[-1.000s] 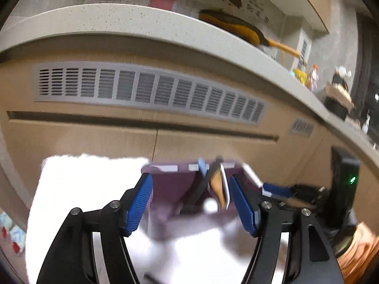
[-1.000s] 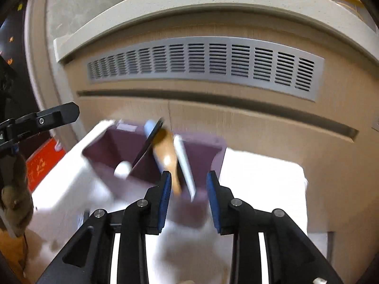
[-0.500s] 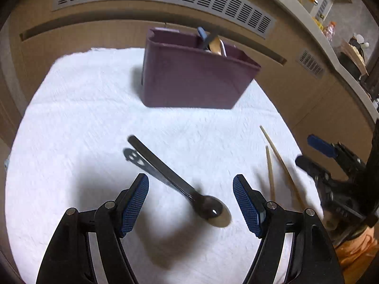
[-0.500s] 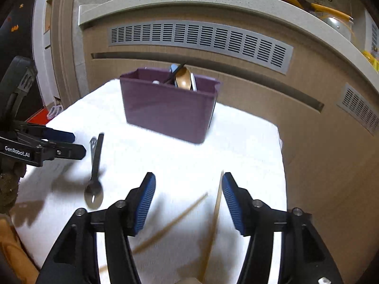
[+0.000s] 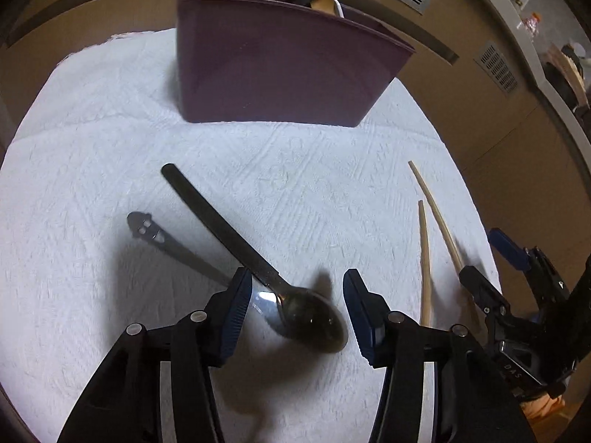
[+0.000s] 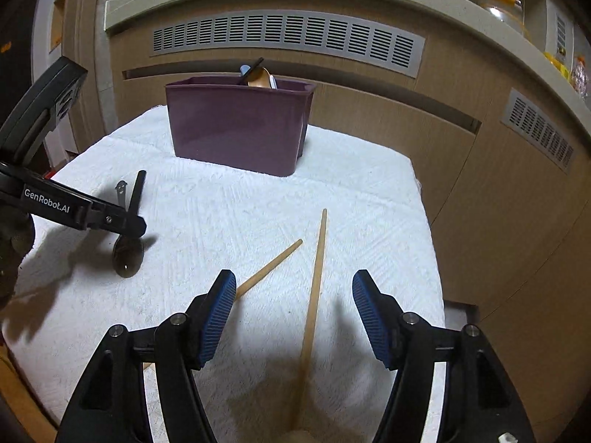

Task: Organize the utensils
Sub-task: 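Grasp the black-handled metal spoon with the left tool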

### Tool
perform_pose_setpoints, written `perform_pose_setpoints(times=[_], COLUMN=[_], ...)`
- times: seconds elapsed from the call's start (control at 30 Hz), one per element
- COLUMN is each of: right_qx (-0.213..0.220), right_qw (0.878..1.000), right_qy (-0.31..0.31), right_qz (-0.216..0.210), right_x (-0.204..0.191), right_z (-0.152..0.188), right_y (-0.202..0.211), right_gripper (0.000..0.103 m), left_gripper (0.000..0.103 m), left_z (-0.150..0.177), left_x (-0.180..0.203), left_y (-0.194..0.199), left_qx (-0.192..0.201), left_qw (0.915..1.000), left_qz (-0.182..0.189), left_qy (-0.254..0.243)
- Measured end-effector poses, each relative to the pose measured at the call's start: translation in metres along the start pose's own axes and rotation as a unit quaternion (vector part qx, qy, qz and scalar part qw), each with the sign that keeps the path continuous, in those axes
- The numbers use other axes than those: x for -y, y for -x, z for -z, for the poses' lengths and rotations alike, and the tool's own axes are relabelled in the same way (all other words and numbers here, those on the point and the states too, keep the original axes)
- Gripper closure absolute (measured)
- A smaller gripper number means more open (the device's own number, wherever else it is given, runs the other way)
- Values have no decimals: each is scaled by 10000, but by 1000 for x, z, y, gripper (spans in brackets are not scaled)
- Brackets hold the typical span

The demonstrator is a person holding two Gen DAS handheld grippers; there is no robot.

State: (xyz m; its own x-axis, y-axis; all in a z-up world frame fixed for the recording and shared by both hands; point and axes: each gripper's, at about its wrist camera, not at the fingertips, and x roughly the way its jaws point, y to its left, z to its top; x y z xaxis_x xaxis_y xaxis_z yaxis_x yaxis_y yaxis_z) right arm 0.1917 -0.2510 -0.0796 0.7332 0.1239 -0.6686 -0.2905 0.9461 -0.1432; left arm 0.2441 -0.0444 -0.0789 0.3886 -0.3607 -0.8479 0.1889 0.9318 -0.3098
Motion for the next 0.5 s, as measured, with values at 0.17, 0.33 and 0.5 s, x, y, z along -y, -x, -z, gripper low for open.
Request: perform_pose_setpoints(times=[0.17, 0.33, 0.5], right_qx=[-284, -896, -1192], right_qw=[9984, 9866, 9823], right_qy=[-375, -855, -919], right_qz=[-306, -1062, -1115], right_x=[9, 3, -12], right_z=[2, -4, -13], right_y=[-8, -26, -47], right_gripper=[45, 71, 76], left_gripper=[51, 50, 49], left_z=[-3, 0, 0], left_x=[8, 8, -16], left_y=[-6, 0, 13], left_qx=[17, 167, 301], left_qw=[9998, 9991, 9991], left_qz=[-84, -268, -313], left_qy=[-165, -282, -6])
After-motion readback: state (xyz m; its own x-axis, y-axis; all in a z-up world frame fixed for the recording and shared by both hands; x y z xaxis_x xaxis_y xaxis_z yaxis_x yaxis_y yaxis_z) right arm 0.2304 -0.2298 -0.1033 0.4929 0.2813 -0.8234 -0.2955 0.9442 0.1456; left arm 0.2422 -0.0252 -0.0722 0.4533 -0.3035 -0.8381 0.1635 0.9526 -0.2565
